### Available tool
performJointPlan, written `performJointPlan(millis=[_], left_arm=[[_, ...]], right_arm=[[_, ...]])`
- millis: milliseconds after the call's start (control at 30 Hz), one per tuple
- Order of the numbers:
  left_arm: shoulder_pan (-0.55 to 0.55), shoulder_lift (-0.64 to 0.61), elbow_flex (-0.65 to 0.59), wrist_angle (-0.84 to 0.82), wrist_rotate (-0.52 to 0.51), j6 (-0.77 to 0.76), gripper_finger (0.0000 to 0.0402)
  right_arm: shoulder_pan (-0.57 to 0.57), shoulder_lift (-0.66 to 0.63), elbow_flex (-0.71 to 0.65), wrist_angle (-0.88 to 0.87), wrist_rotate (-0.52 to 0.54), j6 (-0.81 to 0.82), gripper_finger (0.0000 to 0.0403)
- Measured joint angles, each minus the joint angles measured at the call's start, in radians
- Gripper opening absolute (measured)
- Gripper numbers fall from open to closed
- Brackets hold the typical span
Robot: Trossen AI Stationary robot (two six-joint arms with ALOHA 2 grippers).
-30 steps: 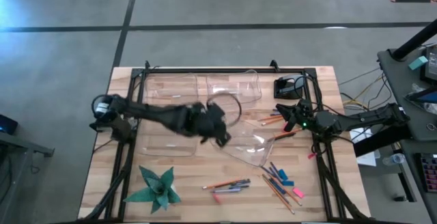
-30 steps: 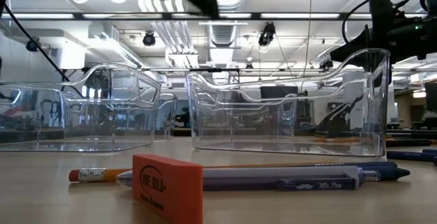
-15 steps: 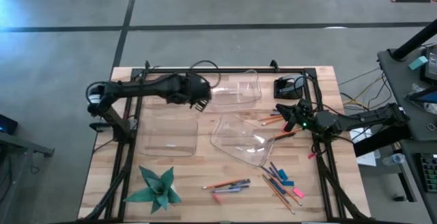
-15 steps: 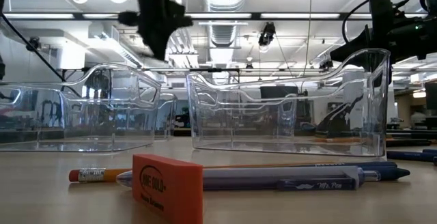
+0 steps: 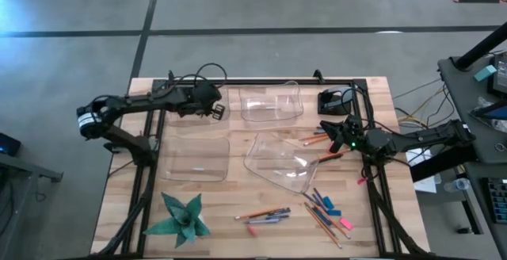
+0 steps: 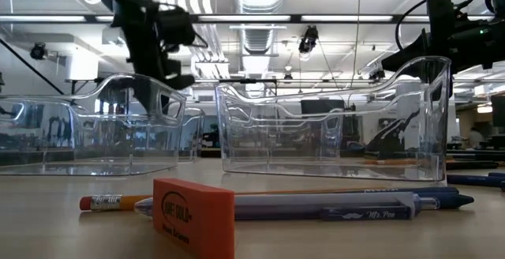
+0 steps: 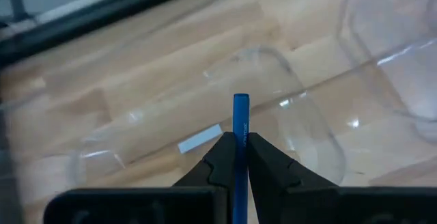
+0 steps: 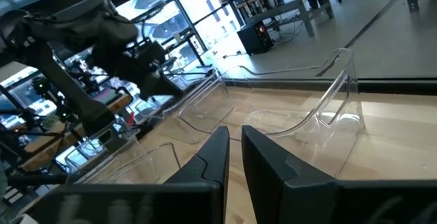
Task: Sort crayons/erasers/pens/pencils in bins
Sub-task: Put the blue crayon into the top left transparent bin, then put the orange pencil into the top right transparent bin
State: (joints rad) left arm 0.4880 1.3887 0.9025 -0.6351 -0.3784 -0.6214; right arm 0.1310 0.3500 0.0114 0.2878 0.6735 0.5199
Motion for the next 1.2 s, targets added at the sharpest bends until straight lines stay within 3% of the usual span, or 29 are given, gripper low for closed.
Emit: performJointPlan(millis=[300,667,1067,1200], left_arm=[[0.032,0.011,-0.135,0.219,0.071,0.08,0.0013],[0.036,0.011,-0.18,0.243,0.101,0.09,0.0016],[0.036,0.011,-0.189,0.237,0.113,0.143,0.0087],[0.036,-0.031,-0.15,0.238,0.114,0.262,0.01]], right_arm=[[0.0,0.0,0.0,0.0,0.0,0.0,0.0034],[0.0,0.0,0.0,0.0,0.0,0.0,0.0034],[0.0,0.0,0.0,0.0,0.0,0.0,0.0034],[0.0,0.0,0.0,0.0,0.0,0.0,0.0034]])
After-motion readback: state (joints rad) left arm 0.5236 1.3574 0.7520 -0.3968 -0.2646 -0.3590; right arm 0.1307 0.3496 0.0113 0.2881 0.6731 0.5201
